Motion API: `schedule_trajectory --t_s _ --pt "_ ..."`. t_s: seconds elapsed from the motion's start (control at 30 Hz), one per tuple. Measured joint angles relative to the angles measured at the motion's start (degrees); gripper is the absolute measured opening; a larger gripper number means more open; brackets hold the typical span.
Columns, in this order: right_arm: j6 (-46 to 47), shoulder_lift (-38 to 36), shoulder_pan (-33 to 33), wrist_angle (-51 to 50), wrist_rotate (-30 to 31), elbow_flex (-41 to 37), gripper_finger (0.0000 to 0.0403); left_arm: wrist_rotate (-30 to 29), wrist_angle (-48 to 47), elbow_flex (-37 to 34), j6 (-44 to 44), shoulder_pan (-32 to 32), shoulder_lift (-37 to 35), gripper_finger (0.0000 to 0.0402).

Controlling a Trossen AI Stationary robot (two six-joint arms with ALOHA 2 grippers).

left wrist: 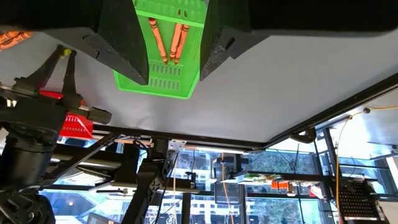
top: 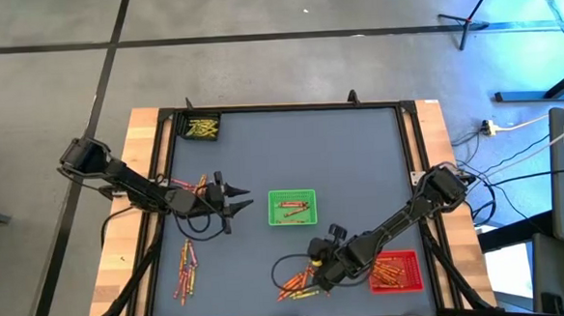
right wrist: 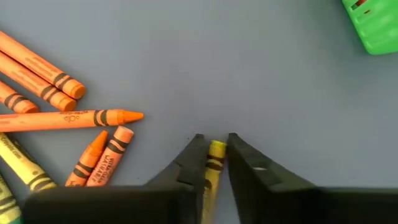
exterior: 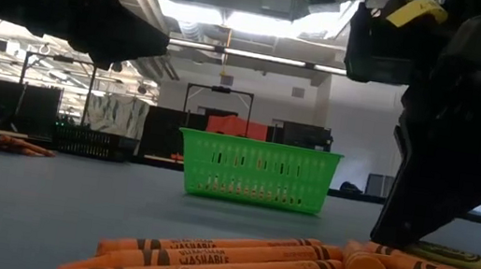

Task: Sort crayons
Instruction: Put the light green crayon into the black bin

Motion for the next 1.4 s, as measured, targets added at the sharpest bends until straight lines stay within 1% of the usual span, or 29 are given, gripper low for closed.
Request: schedule_trajectory --t_s 0.1,0.2,0.43,0.57,0.67,0.9,1.1,1.2,1.3,1.4 --pt "-0.6 0.0 0.0 -1.1 0.0 0.0 0.0032 0.0 0.0 0.0 0.0 0.0 0.0 0.0127" --pt "-2.6 0.1 0.0 -1.3 0.0 0.0 0.0010 0.0 0.0 0.0 0.0 0.0 0.0 0.0127" --pt "-5.1 -1.0 0.0 -1.1 0.0 -0.3 0.0016 0.0 0.0 0.0 0.0 0.0 0.0 0.0127" --pt "-8.8 -4.0 0.0 -2.1 0.1 -0.7 0.0006 0.0 -0.1 0.0 0.0 0.0 0.0 0.0127" --pt "-12.0 -7.4 0.0 -1.3 1.1 -0.6 0.0007 0.0 -0.1 0.0 0.0 0.0 0.0 0.0127" --pt "-25.7 -13.4 -1.7 -2.3 3.8 -0.5 0.0011 0.0 -0.1 0.0 -0.1 0.0 0.0 0.0127" --pt "-38.6 -19.1 -6.4 -5.4 5.6 -0.4 0.0008 -0.3 1.0 0.0 0.2 0.8 0.0 0.0128" --pt "-45.8 -22.2 -9.6 -4.4 6.5 -0.7 0.0010 -0.4 0.3 0.3 0.1 2.0 0.0 0.0138" --pt "-53.4 -25.7 -13.7 2.4 6.4 -5.5 0.0008 1.6 -3.0 2.3 -0.5 3.7 0.0 0.0159" --pt "-59.9 -29.6 -19.4 13.6 3.0 -12.5 0.0008 4.6 -7.8 5.1 0.1 5.5 0.0 0.0183"
